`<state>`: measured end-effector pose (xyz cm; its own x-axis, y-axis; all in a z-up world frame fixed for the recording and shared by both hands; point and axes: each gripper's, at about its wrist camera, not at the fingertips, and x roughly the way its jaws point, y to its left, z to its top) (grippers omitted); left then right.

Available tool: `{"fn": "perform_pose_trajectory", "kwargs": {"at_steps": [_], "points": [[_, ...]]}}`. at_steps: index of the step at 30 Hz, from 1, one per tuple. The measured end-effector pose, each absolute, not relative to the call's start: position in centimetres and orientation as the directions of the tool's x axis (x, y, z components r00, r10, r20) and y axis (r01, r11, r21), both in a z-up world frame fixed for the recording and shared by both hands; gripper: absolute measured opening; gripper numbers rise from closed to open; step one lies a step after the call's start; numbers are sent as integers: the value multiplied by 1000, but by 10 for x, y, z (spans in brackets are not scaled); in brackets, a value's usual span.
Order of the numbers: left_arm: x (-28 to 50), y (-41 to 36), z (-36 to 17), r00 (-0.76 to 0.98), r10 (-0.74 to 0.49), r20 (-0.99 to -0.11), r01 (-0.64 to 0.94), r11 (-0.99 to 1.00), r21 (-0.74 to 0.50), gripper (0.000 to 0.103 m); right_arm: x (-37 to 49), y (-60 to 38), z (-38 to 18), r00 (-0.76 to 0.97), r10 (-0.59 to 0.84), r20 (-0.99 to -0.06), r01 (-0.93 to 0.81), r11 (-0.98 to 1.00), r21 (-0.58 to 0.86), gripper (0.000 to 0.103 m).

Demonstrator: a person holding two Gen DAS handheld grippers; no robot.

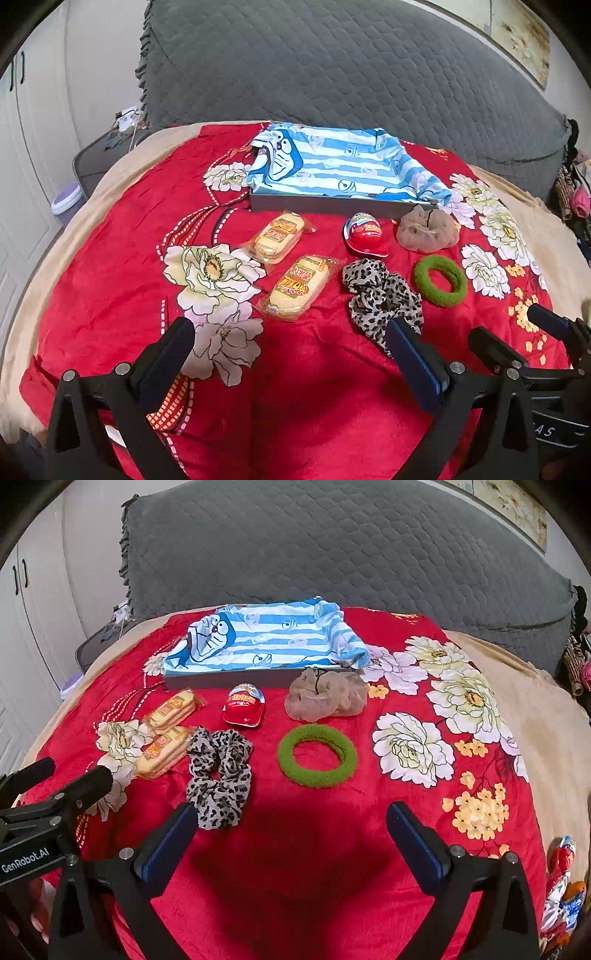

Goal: Organize objects
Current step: 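Move the left tool toward the packaged cake while the right tool approaches the green ring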

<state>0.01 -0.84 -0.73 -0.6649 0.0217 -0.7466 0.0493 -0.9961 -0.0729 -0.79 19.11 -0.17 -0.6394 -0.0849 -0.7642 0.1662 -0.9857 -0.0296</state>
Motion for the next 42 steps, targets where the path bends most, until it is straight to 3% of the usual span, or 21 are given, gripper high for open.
{"fn": "perform_pose_trajectory", "kwargs": {"at_steps": [19, 42], "points": [[10, -9, -2, -661, -1, -750, 56, -997, -48, 103, -1, 190, 4, -638, -83, -766, 169, -985, -34, 103], [62, -14, 39, -673, 11, -740, 40, -998, -51, 103, 55, 197, 55, -686, -94, -722, 204, -977, -66, 103]]}}
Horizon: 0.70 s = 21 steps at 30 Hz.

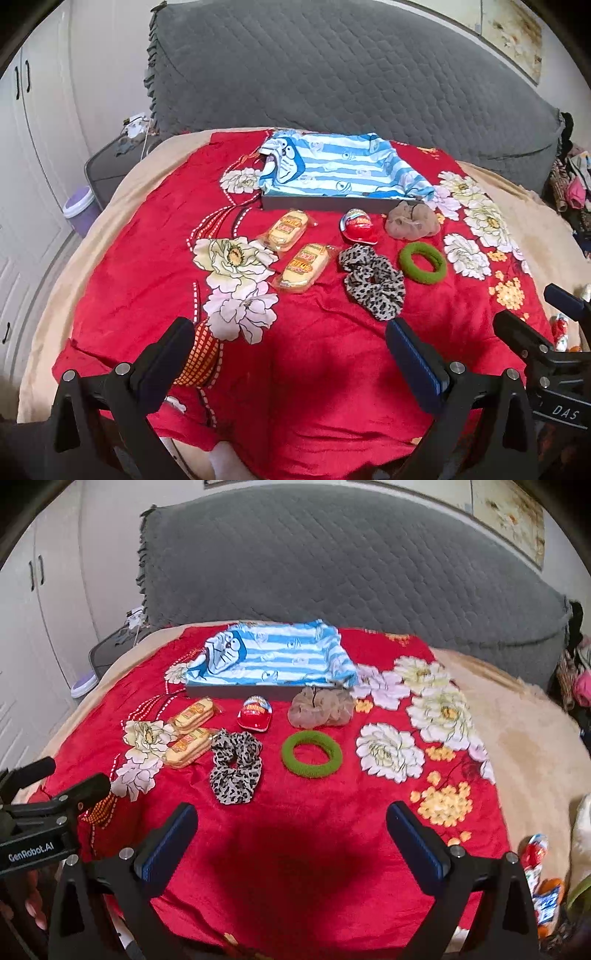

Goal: Organize objects
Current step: 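Move the left tool toward the packaged cake while the right tool approaches the green ring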

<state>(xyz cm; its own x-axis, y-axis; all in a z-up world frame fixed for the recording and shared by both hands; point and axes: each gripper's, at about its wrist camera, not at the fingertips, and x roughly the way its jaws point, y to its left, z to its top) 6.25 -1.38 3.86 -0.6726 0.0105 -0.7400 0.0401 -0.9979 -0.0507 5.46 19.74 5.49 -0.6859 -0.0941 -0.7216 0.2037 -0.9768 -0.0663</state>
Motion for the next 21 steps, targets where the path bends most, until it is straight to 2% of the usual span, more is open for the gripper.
{"fn": "perform_pose_trajectory", "kwargs": {"at_steps": [12, 21], "points": [[74, -8, 59, -704, 23, -709, 14, -999, -47, 103, 68, 196, 73, -718, -98, -689, 207, -975, -77, 103], [67, -5, 48, -692, 13, -722, 8, -1000, -26, 103, 61, 200, 58, -688, -116, -716, 206, -978, -39, 103]]}}
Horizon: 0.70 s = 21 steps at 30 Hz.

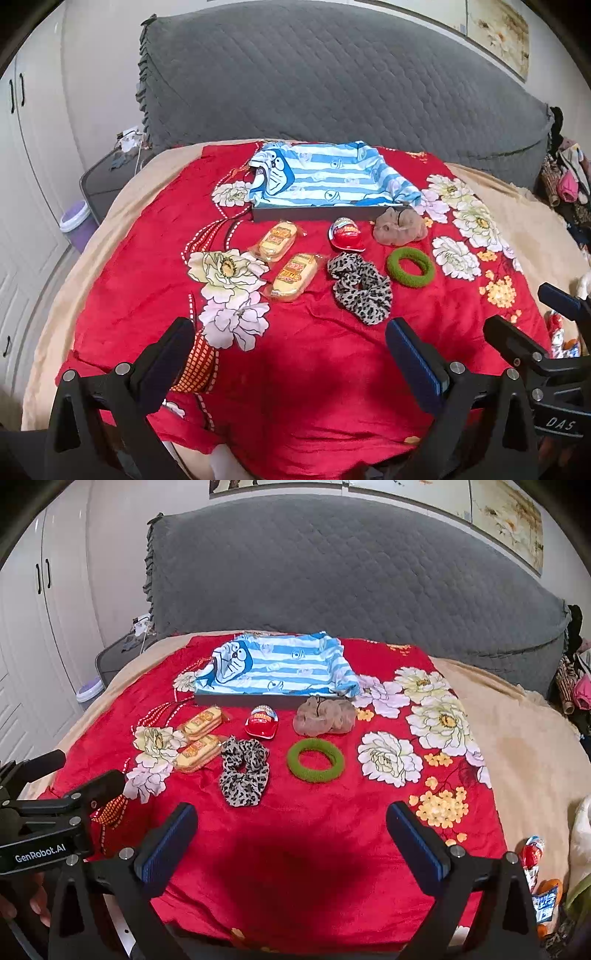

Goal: Organize objects
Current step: 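Move the left tool toward the packaged cake while the right tool approaches the green ring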

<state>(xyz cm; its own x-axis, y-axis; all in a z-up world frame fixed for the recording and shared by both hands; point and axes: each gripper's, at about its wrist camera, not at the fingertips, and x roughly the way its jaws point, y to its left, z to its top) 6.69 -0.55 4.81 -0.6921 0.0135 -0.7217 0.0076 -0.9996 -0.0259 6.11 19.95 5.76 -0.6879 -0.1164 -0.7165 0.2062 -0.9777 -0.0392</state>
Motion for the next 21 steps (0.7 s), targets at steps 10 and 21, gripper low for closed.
{"fn": "perform_pose_trajectory", "kwargs": {"at_steps": [10, 21], "points": [[47, -12, 26, -658, 2, -753, 31, -999, -30, 103, 45, 199, 45, -666, -116, -736, 210, -977, -36, 103], [3, -8, 7, -639, 1, -769, 25, -999, -22, 103, 2, 205, 38, -658, -101, -747, 198, -979, -42, 103]]}}
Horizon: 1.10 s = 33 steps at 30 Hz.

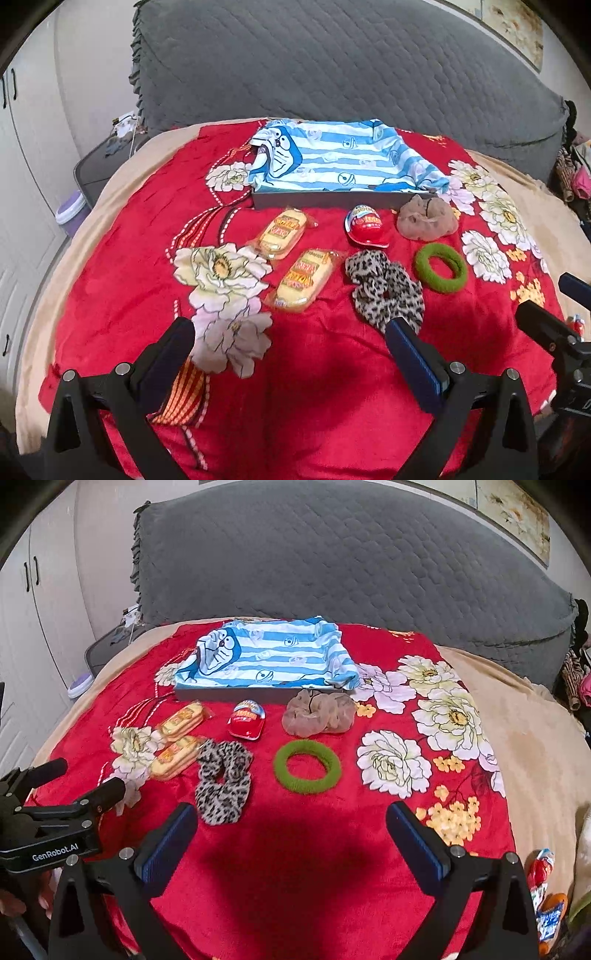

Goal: Organize objects
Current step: 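Move the left tool toward the packaged cake while the right tool approaches the green ring, then close the left tool on the yellow cake while the right tool grasps the green ring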

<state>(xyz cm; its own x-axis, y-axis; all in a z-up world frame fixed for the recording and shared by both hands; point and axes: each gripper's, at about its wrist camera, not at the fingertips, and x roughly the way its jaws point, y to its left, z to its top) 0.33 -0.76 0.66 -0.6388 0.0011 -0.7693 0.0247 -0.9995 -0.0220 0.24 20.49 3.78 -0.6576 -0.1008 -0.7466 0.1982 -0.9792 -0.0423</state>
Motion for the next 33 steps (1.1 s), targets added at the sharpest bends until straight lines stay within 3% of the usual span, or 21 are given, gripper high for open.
{"fn": "perform_pose_trajectory", "kwargs": {"at_steps": [33], "points": [[-88, -10, -65, -578, 35, -815, -9, -999, -36, 103, -102, 209, -31, -551, -50, -833, 144, -989, -36, 103]]}}
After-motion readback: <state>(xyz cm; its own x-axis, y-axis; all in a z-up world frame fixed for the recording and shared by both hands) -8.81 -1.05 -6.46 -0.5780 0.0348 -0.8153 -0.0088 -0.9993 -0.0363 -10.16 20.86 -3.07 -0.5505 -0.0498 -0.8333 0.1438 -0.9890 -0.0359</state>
